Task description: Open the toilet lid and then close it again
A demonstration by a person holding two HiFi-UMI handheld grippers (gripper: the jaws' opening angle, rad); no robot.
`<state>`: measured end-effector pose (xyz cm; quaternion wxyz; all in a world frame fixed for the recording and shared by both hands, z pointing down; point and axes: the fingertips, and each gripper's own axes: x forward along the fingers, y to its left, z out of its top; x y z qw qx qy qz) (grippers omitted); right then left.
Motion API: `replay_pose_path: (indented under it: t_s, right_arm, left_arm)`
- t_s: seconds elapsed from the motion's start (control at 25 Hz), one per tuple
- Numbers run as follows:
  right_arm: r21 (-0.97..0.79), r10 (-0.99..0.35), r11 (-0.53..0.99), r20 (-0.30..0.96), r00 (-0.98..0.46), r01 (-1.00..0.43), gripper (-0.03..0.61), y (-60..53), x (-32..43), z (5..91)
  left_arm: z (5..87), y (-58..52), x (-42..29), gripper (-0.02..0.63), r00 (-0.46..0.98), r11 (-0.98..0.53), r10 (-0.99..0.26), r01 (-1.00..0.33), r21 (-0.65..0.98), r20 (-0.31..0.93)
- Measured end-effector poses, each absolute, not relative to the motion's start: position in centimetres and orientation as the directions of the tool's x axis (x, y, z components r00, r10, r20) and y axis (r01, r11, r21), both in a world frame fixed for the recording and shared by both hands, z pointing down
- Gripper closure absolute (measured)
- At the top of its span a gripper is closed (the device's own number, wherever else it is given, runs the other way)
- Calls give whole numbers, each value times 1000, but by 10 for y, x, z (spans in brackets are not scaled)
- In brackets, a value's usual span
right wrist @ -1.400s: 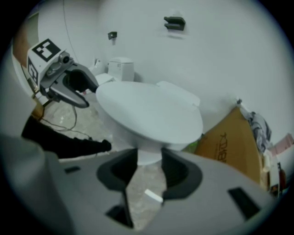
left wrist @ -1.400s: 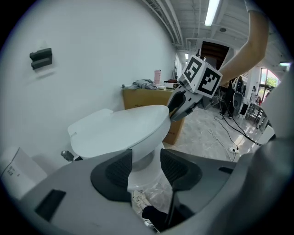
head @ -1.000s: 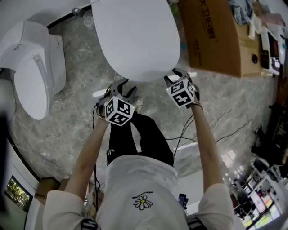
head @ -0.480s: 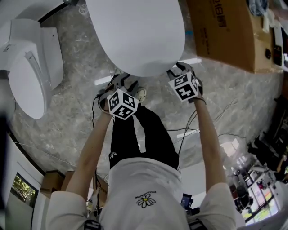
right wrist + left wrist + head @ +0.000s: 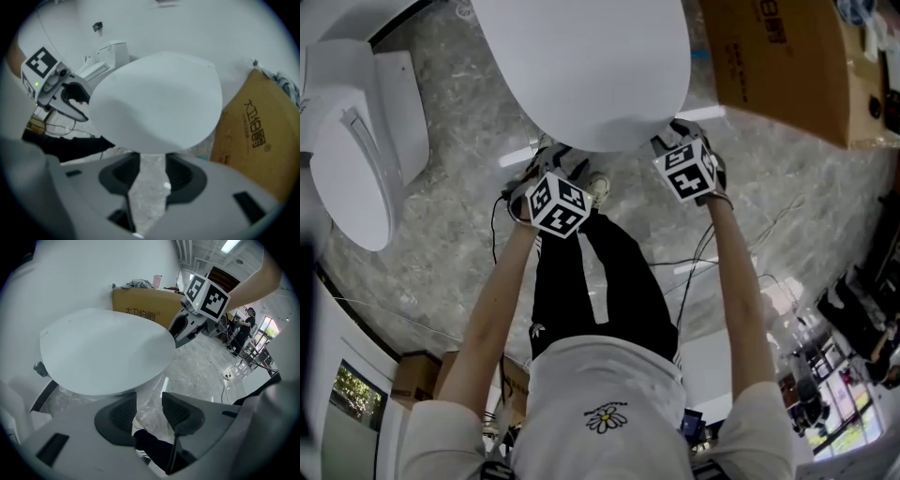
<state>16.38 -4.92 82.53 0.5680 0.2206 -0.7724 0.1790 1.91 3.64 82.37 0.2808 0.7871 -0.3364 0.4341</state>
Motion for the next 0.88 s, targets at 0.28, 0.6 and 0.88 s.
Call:
replay_pose_path:
  t_s: [0.28,0.6,0.88]
  right_arm:
    - [-29,-126,837,962,-243,-546,396,-49,164,841]
    - [-34,-140,832,953,-269,-553,396,-51,162,843]
    - [-29,-149,826,952,-267,-563,396,-51,163,843]
  left_arm:
    - [839,36,17,422,398,-602,-267,-780,170,878]
    - [849,34,12,422,391,-618,-254,-769,162,885]
    - [842,31,8,422,387,-592,-284,-790,157,877]
